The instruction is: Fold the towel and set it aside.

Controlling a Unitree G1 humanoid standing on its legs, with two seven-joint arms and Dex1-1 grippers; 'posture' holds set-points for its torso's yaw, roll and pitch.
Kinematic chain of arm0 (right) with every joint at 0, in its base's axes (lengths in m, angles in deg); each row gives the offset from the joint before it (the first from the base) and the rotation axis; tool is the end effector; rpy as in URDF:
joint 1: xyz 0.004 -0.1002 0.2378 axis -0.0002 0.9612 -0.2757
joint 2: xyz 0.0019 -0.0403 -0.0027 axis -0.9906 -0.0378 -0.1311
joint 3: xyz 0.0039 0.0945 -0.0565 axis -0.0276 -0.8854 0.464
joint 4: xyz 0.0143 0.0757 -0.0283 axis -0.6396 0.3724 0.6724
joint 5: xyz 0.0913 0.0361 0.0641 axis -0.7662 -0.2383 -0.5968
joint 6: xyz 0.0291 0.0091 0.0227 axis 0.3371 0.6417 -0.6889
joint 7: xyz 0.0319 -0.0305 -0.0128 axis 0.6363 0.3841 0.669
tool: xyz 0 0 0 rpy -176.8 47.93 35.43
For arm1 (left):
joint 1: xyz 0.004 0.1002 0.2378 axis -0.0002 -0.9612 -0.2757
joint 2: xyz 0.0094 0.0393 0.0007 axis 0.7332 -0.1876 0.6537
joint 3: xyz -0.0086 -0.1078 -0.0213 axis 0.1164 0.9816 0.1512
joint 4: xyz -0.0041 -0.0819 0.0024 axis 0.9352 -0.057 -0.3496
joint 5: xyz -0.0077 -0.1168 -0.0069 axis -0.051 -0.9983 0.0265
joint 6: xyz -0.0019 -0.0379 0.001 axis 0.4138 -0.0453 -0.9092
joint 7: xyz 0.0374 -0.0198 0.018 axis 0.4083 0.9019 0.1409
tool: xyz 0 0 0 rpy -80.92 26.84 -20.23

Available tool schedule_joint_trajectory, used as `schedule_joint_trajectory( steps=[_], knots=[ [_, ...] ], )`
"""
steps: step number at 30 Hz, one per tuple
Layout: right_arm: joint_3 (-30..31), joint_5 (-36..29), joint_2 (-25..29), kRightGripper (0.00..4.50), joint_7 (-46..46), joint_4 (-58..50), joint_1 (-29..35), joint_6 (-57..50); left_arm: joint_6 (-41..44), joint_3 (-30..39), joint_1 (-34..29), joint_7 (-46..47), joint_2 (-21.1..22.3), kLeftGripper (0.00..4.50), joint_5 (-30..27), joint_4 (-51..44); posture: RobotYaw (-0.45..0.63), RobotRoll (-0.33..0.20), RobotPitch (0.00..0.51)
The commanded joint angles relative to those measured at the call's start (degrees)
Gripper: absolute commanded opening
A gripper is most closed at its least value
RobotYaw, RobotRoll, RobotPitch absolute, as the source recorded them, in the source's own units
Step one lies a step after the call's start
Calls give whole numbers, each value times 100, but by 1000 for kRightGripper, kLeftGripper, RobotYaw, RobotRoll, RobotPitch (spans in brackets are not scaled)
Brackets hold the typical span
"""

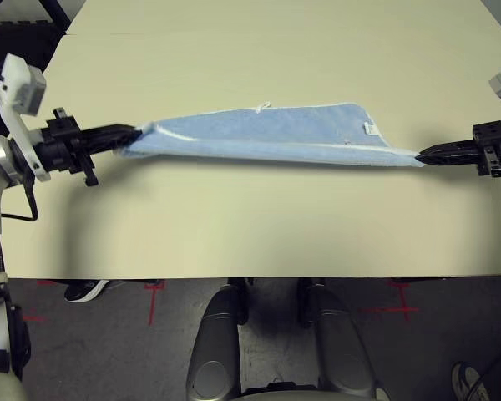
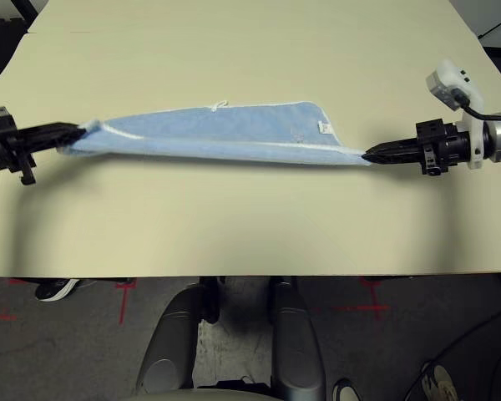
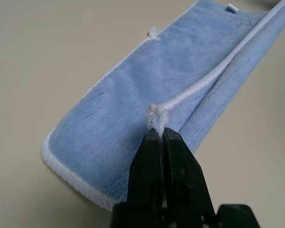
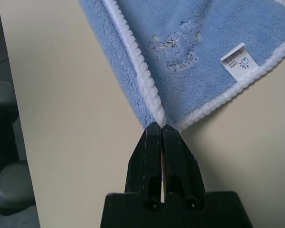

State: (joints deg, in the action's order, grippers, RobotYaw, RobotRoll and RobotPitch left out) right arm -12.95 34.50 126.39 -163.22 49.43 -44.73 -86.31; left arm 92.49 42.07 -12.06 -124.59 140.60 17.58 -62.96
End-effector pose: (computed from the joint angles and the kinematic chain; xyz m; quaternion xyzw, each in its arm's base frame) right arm 0.3044 -0.3762 0.2519 -0.1690 0.1884 0.5274 0.8110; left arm 0.2658 0.3593 0.2457 0.1229 0.0640 -0.4228 0.8956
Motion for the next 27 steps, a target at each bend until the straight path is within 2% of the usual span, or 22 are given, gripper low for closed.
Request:
schedule_joint_trajectory(
  steps=[1,9,12,18,22,27],
  knots=[
    [-191,-11,382,0,-13,-84,345,-85,-24,115,-201,-29,265,19,80,19,-38,0,296],
    [-589,-147,334,0,-13,-730,922,-403,85,64,-231,58,186,19,58,-19,-46,0,302],
    [-695,-100,245,0,-13,-855,961,-480,18,-29,-193,128,99,792,113,-45,-47,0,302],
    [-804,15,159,0,-13,-960,935,-552,-286,-197,-400,75,138,3060,300,-186,-51,0,299],
    [-811,37,139,0,-13,-989,907,-559,-174,-160,-668,11,183,4478,183,-532,-48,0,300],
    [-781,68,82,0,-13,-987,816,-559,217,-120,-694,193,84,4478,9,-878,-44,0,300]
  ],
)
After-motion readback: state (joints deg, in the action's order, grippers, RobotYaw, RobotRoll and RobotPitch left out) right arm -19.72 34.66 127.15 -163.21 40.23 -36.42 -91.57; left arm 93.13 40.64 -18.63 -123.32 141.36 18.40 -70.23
